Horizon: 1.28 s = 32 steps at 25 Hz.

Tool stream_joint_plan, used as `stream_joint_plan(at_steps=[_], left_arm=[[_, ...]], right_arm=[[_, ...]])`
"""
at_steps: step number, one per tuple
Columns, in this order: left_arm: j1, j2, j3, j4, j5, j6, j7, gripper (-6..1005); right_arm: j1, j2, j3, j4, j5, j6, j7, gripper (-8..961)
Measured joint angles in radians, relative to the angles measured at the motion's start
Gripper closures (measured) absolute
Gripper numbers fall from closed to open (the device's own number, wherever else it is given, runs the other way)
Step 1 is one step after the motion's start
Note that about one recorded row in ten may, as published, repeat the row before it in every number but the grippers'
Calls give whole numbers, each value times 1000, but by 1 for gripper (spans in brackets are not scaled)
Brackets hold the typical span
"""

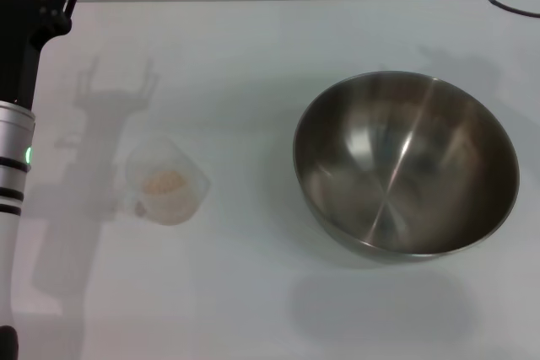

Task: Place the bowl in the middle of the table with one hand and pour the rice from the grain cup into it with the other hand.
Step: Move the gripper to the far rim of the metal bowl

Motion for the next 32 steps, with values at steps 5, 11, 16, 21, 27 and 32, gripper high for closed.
stream_joint_plan(at_steps=[5, 11, 16, 21, 27, 32], left_arm=[[2, -1, 0, 6, 0, 1, 0, 158], [4, -1, 0, 5, 0, 2, 0, 159], [4, -2, 0, 0, 0, 10, 0, 158], [7, -2, 3, -2, 0, 25, 0, 158], [8, -2, 5, -4, 0, 30, 0, 159], [9, -3, 7, -4, 0, 30, 0, 159]], right_arm=[[95, -1, 105, 42, 2, 229, -51, 242], [174, -1, 203, 198, 2, 339, -180, 246], [210, -8, 267, 327, -2, 349, -283, 250], [225, -19, 287, 410, -9, 346, -350, 253], [228, -21, 291, 485, -10, 325, -407, 257], [231, -20, 292, 549, -7, 288, -435, 261]])
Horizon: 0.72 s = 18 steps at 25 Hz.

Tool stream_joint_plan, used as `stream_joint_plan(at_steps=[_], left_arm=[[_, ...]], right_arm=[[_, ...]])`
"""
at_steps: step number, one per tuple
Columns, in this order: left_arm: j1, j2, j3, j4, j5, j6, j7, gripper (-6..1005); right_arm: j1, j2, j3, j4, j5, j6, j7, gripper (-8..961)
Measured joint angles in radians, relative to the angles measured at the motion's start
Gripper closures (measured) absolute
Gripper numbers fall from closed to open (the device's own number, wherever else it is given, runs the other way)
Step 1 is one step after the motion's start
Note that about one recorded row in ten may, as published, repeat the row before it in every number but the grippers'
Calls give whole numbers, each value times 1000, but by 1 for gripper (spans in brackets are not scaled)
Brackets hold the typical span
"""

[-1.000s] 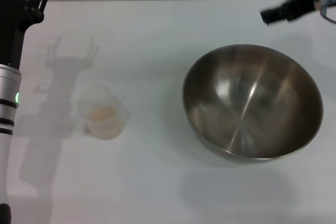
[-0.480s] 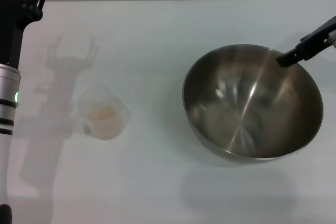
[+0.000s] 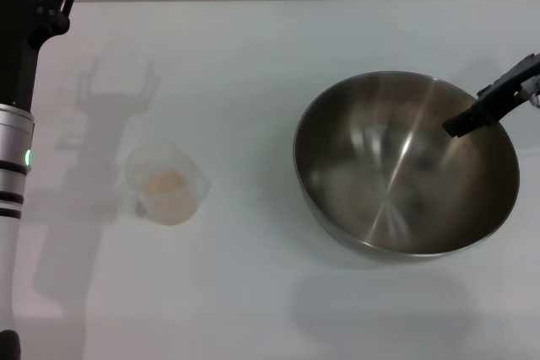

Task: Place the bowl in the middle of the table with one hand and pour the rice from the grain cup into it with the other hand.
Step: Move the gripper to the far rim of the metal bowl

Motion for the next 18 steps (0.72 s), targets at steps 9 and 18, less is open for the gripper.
stream_joint_plan(at_steps=[9, 18], left_arm=[[1, 0, 2, -3, 2, 0, -1, 158], [4, 0, 2, -3, 5, 0, -1, 158]], right_arm=[[7, 8, 12, 82, 6, -68, -35, 343], [13, 13, 35, 108, 31, -90, -71, 573]])
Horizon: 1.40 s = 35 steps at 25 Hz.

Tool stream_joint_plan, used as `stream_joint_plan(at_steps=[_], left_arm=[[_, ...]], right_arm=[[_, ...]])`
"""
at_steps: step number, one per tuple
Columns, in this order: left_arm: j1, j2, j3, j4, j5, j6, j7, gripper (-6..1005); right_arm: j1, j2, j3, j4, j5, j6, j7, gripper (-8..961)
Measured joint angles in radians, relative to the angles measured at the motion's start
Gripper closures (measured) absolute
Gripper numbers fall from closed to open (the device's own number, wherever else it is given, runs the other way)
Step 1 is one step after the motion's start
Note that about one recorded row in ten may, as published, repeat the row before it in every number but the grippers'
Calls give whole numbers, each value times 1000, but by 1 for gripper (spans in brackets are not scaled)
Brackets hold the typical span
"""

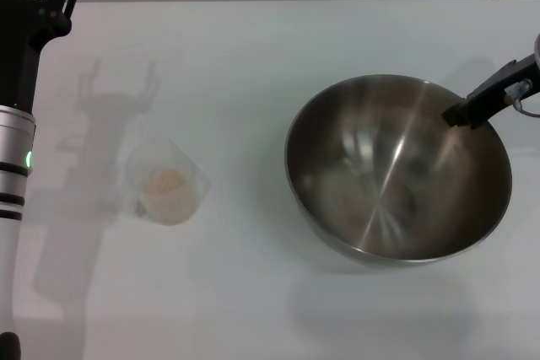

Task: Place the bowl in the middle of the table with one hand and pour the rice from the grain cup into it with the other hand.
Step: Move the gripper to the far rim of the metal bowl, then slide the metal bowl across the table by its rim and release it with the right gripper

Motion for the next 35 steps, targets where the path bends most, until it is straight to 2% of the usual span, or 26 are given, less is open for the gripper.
stream_joint_plan(at_steps=[2, 7, 16, 20, 28, 33, 35], left_arm=[[1, 0, 0, 0, 0, 0, 0, 158], [1, 0, 0, 0, -1, 0, 0, 158], [1, 0, -1, -7, -1, 0, 0, 158], [-1, 0, -3, -7, 0, 0, 0, 158], [-4, 0, -4, -6, 1, 0, 0, 159], [-4, 0, -4, -7, 3, 0, 0, 159], [-4, 0, -3, -7, 2, 0, 0, 159]], right_arm=[[1, 0, 3, 2, 1, -3, -3, 717], [4, 3, 19, -8, 19, -16, -21, 888], [9, -4, 84, -27, 97, -19, -61, 902], [-3, 2, 122, -81, 134, -41, -75, 912], [-24, 3, 132, -114, 215, -93, -95, 930], [-26, 6, 123, -94, 271, -121, -111, 932], [-18, 6, 120, -48, 302, -131, -121, 932]])
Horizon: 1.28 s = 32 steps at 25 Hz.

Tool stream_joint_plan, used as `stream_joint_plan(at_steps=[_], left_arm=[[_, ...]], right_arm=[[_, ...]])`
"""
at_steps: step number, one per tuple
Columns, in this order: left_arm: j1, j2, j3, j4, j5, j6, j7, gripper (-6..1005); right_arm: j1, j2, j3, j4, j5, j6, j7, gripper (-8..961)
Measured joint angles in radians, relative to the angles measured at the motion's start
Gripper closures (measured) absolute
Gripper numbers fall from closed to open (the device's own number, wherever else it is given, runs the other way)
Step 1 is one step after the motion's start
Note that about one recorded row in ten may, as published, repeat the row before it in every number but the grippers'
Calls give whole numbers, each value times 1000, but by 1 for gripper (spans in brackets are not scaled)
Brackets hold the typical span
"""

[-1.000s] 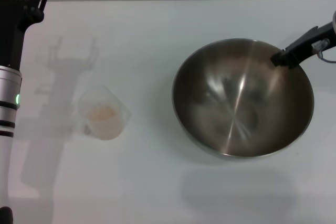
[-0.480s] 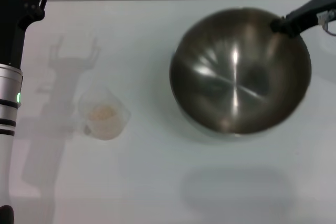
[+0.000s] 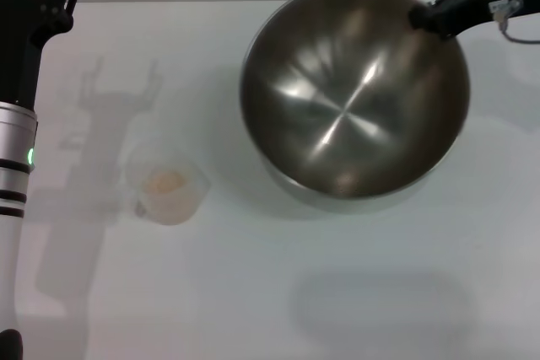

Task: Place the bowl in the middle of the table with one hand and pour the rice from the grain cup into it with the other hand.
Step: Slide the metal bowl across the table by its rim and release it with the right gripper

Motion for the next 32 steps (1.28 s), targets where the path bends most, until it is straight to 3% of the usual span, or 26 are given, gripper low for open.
stream_joint_plan(at_steps=[10, 32], left_arm=[[2, 0, 3, -1, -2, 0, 0, 159], [3, 0, 15, -3, 2, -2, 0, 158]], right_arm=[[41, 0, -2, 162, 26, -8, -5, 931], [40, -1, -1, 230, -43, -56, 18, 858]])
